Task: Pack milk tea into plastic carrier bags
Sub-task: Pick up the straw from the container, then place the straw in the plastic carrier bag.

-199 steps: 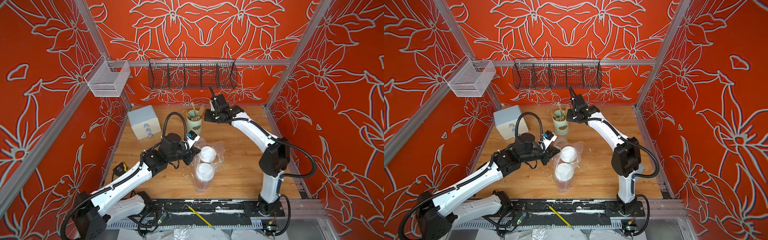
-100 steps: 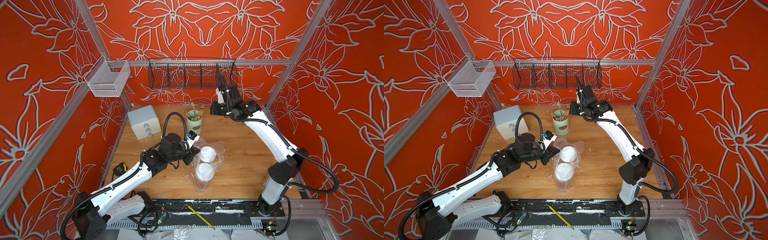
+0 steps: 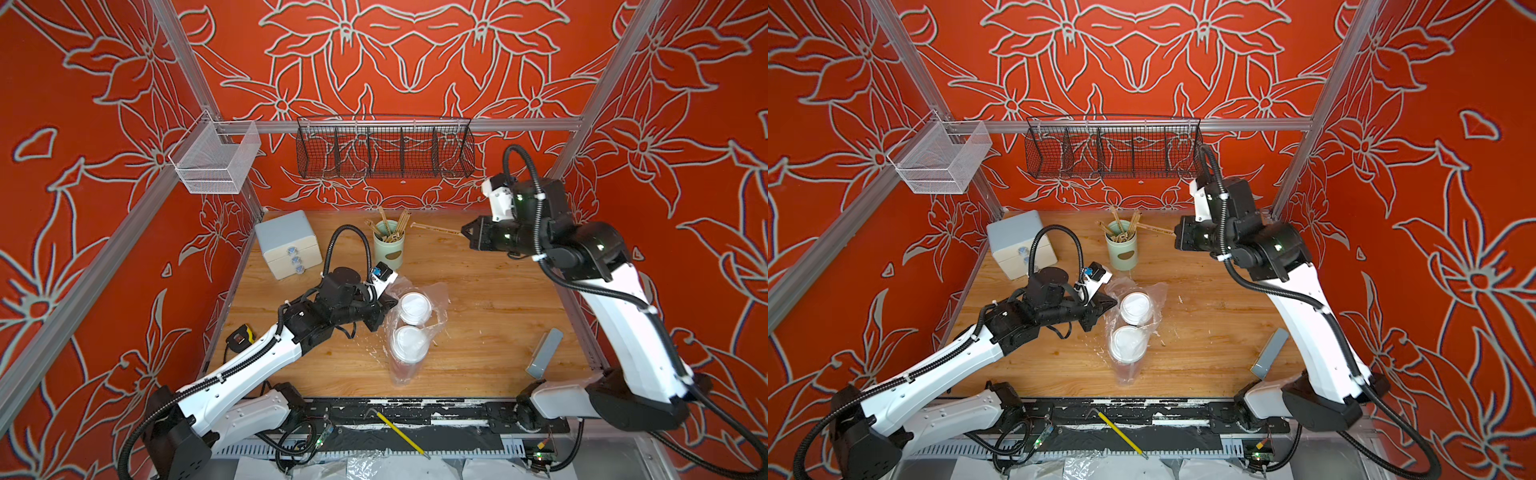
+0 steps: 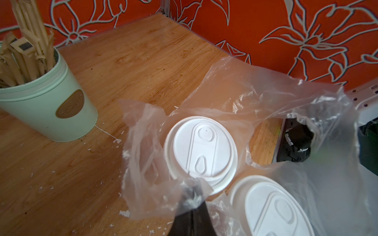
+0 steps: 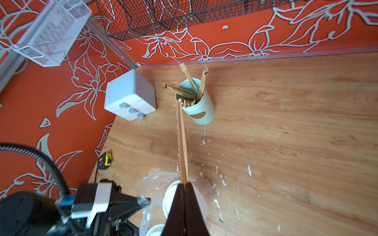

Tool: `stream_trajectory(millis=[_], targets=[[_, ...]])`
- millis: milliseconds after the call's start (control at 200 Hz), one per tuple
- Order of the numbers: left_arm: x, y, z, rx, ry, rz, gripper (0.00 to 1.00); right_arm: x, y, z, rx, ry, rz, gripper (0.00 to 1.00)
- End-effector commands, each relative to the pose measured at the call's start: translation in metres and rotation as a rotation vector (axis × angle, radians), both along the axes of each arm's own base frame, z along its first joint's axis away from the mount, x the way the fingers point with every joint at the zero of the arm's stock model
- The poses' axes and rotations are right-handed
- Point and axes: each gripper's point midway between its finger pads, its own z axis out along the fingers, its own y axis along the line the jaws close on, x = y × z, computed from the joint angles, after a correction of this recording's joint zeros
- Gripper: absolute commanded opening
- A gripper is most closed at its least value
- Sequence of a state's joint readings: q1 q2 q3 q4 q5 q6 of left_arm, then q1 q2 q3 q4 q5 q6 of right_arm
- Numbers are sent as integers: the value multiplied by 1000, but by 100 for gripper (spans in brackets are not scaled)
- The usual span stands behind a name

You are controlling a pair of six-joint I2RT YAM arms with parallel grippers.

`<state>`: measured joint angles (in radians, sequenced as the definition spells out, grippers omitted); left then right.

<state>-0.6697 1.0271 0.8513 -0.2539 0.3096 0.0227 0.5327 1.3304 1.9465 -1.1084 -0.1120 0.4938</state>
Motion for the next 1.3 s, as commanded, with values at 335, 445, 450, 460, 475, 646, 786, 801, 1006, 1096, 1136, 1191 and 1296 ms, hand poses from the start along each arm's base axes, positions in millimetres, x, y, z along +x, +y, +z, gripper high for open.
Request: stream_trajectory(millis=[335,445,450,460,475,646,786,801,1006,1096,1136,1191,1296], targets=[[5,6,8,46,-15,38,0,-95,-24,-29,11,215,98,0],[2,4,8,27,-6,25,0,-98,-10,-39,25,265,157,0],[2,4,8,26,-5,24,0,-98,-10,-40,25,266,158,0],[1,4,8,24,-5,24,0,-98,-8,-41,25,269,161,0],[1,4,9,22,-4,23,0,-98,-7,-41,24,273,165,0],[-1,6,8,20,1,29,0,-95,9,-56,-12,334,217,0],[-2,8,9,11,-7,35,0,-88,26,-66,-55,372,260,0],[-2,8,9,10,-7,35,0,-87,27,-67,-61,375,263,0],[-3,7,6,5,-2,32,0,-78,38,-68,-122,407,288,0],[-3,6,5,2,1,27,0,-76,44,-69,-143,430,305,0],[-4,6,4,2,2,25,0,-76,47,-70,-154,442,315,0],[-4,6,4,1,2,25,0,-75,49,-71,-174,459,323,0],[-7,8,11,-20,-19,26,0,-73,53,-70,-211,478,339,0]])
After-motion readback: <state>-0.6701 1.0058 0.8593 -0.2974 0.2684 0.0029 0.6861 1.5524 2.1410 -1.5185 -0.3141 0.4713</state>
